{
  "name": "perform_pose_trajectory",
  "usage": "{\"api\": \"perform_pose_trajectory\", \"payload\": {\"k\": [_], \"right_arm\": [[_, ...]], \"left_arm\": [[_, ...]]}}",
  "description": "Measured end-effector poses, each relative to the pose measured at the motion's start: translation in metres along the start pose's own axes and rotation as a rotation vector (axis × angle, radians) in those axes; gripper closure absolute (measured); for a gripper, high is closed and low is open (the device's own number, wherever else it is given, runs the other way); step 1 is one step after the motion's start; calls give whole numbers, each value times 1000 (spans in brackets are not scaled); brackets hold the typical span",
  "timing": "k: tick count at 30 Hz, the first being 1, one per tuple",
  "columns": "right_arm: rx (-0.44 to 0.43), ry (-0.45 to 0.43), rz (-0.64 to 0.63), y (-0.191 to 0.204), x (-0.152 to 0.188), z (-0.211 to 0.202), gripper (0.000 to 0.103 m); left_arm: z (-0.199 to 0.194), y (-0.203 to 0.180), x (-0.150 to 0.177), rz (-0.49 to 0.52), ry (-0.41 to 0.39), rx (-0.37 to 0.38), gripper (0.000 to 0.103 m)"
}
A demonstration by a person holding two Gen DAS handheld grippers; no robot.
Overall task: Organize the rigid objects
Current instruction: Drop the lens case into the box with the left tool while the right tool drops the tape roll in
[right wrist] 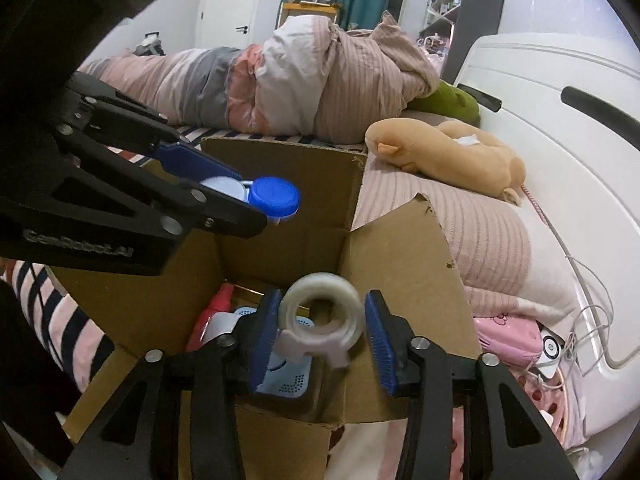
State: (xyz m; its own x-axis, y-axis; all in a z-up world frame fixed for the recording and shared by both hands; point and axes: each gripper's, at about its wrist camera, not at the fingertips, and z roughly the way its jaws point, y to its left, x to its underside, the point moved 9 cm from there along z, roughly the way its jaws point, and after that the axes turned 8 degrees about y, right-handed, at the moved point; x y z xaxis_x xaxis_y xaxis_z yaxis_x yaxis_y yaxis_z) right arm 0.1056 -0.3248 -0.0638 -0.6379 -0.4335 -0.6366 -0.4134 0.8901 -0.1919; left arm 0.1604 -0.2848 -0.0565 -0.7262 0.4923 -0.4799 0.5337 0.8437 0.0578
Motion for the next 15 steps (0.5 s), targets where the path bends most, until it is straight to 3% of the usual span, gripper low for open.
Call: {"api": "perform_pose_trajectory", "payload": {"k": [7,11,15], "right_arm": [[12,2,3,0,2,-5,56],[16,0,25,1,1,-12,56],[-58,-44,55,16,-6,-29,55]], "left_arm": [[-9,3,7,-12,-12,-5,68],[-34,17,16,-51,-60,-2,56],[-68,41,37,-107,-125,-9,47]]}}
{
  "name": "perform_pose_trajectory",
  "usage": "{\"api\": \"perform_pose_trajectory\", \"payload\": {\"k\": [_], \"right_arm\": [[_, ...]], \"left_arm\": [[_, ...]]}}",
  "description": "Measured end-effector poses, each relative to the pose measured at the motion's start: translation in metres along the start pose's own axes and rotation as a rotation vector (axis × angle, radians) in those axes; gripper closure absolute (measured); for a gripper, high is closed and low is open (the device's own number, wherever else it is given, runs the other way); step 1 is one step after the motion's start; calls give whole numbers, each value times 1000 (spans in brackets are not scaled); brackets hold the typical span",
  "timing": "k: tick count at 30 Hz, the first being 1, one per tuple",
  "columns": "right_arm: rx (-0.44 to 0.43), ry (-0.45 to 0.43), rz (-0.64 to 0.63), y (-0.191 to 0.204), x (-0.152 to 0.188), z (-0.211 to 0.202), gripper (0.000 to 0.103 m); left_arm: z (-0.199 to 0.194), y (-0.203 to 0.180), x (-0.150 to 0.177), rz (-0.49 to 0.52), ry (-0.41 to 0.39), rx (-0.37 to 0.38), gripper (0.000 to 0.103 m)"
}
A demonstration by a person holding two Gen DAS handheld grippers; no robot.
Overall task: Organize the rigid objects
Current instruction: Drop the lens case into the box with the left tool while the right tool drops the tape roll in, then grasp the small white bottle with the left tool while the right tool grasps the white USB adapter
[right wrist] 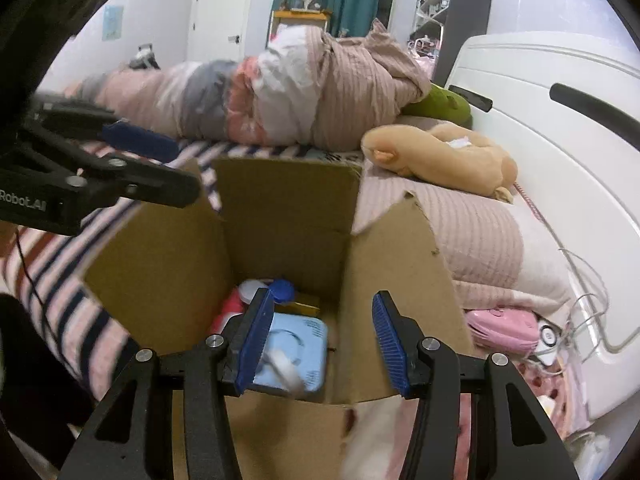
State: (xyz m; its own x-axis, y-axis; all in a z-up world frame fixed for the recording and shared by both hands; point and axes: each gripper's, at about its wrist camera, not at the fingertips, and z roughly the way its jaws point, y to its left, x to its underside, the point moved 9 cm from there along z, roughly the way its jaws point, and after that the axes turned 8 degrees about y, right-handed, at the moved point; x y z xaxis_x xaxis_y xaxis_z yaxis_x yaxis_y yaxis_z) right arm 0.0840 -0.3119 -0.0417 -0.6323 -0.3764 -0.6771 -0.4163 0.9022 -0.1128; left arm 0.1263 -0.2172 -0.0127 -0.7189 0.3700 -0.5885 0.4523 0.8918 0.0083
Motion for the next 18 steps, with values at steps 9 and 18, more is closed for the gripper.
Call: {"api": "perform_pose_trajectory", "payload": {"k": [9,18], "right_arm": [[-290,-107,-91,121,-35,-38,56],[-352,117,-176,224,-12,46,56]], "left_arm": [[-45,93,71,-164,-42,-100,44],[-27,162,147,-260,-21,-112,44]]}}
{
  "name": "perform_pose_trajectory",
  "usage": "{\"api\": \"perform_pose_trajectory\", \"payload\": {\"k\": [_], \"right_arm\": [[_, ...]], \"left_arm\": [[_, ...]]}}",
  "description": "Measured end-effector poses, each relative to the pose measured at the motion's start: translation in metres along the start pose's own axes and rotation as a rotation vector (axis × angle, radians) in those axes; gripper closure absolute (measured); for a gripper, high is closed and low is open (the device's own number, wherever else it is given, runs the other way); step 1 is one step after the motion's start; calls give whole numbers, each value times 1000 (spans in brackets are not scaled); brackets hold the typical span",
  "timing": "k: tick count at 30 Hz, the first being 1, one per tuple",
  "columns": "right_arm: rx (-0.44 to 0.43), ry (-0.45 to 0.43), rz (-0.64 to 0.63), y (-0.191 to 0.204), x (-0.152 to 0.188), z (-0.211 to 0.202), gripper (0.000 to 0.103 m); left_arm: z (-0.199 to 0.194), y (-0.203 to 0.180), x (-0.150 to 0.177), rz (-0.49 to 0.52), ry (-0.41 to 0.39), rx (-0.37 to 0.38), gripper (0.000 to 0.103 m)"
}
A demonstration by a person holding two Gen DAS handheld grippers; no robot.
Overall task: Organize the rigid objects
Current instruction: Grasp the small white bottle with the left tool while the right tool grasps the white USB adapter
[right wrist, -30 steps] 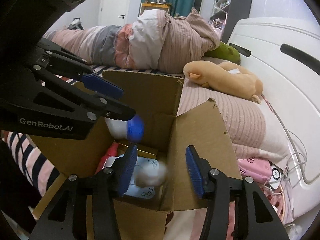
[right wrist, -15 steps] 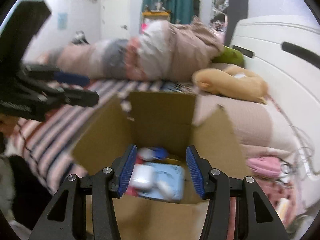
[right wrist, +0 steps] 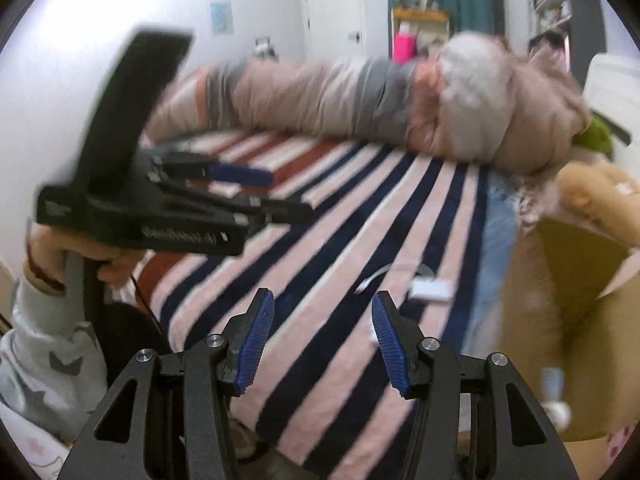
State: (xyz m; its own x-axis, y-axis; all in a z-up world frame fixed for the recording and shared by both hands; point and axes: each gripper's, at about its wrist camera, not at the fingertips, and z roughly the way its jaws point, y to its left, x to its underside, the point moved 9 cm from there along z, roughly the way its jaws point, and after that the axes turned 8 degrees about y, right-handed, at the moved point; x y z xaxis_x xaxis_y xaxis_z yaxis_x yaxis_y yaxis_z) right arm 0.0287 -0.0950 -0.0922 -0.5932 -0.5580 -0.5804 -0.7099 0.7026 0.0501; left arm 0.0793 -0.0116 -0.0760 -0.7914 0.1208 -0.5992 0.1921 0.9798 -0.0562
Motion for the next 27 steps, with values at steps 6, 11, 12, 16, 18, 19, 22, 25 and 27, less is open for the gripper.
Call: {"api": "perform_pose_trajectory", "payload": {"k": [6,11,12,16,18,19,22,25,27], "right_arm": [[200,119,109,-52,11,84,62],[142,137,144,-54,6,125,83],[105,121,145,-45,1,127,83],[-87,109,194,-10,-14,129,80],[-89,99,179,-4,-17,127,65],[-34,75,162,-5,-19,120,60],[138,26,148,-26,-21,100,55],[282,18,189,-66,-20,91,42],[323,36,191,-86,-19,101,41]], "left_arm": [[46,29,26,-55,55,76,44],[70,31,37,-95,96,139,44],[72,32,38,-96,101,140,44],[71,44,36,-110,96,111,44],[69,50,36,-127,89,110,44],[69,53,38,-132,89,98,44],[75,60,43,-149,112,66,44],[87,52,51,-158,164,104,44],[96,40,59,-151,206,131,44]]}}
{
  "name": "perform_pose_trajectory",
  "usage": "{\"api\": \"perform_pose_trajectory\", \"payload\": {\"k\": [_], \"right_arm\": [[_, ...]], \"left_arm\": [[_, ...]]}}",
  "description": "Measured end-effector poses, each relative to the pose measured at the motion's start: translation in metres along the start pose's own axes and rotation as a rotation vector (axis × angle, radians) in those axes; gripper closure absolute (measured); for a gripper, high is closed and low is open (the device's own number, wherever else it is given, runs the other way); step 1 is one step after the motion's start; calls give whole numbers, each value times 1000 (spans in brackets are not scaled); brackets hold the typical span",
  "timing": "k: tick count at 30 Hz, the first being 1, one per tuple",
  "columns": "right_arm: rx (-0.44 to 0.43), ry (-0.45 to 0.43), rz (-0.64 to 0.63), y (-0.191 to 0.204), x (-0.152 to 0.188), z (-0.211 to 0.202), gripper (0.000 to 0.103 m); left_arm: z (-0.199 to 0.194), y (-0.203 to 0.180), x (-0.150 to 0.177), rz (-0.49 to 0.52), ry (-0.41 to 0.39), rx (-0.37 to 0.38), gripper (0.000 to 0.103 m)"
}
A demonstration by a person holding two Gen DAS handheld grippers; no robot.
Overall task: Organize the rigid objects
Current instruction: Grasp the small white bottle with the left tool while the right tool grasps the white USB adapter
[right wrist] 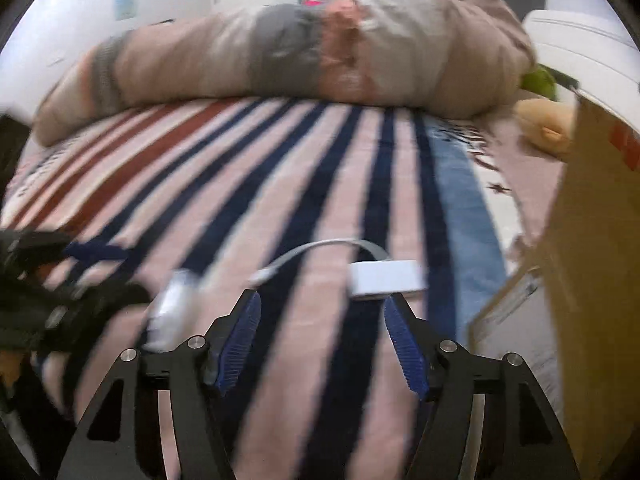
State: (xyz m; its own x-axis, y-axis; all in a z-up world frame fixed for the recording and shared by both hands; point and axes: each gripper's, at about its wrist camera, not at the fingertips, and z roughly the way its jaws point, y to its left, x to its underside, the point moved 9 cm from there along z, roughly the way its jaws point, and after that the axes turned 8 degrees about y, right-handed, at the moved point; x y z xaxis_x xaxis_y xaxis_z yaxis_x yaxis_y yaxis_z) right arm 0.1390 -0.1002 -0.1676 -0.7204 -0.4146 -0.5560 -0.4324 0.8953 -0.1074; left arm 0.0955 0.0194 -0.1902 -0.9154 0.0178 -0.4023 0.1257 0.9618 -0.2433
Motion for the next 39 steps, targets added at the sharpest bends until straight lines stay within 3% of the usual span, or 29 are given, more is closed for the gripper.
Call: {"api": "perform_pose_trajectory", "payload": {"k": [6,7,8,9,10,11,15,17,18,20,21,26,27,29,32,35,39], "right_arm": [[63,43,-27,-17,-4,52,42],[69,39,-29,-17,-5,55,42],[54,46,-12,-19,-5,57,45],[32,44,12,-21,-2,54,54],[-10,48,34,-21,1,53,76],[-23,56,27,-20,3,51,91],[-80,45,-35,-5,7,37,92],[-81,34,-16,-5,5,31,90],[-73,33,-6,-6,5,30,85],[-53,25,43,-14,0,33,48],[-53,20,66,-18,-3,37,44],[-104,57,151,-33,-22,75,47],[-95,51,145,-33,-23,76,52],[-81,44,110,-30,-28,77,79],[-79,36,47,-22,-28,72,79],[-160,39,-7,-7,-17,60,79],[-197,40,-62,5,-3,42,79]], "left_arm": [[22,-25,1,32,-2,3,44],[28,-27,1,36,3,-15,48],[32,-27,0,38,3,-49,61],[35,-25,0,44,1,-91,69],[37,-24,-1,53,-6,-116,76],[37,-24,-1,64,-12,-119,78],[28,-14,-1,41,-23,-101,81],[22,-4,-2,30,-41,-151,81],[21,0,-2,24,-45,-168,81],[19,5,-3,-1,-45,-171,80],[20,6,-2,-5,-41,-167,80],[27,6,-4,6,-34,-199,78],[28,6,-5,8,-35,-202,78],[31,7,-7,11,-33,-203,77],[30,9,-7,7,-31,-195,77],[29,9,-6,-1,-32,-185,77],[29,10,-5,0,-31,-187,78]]}}
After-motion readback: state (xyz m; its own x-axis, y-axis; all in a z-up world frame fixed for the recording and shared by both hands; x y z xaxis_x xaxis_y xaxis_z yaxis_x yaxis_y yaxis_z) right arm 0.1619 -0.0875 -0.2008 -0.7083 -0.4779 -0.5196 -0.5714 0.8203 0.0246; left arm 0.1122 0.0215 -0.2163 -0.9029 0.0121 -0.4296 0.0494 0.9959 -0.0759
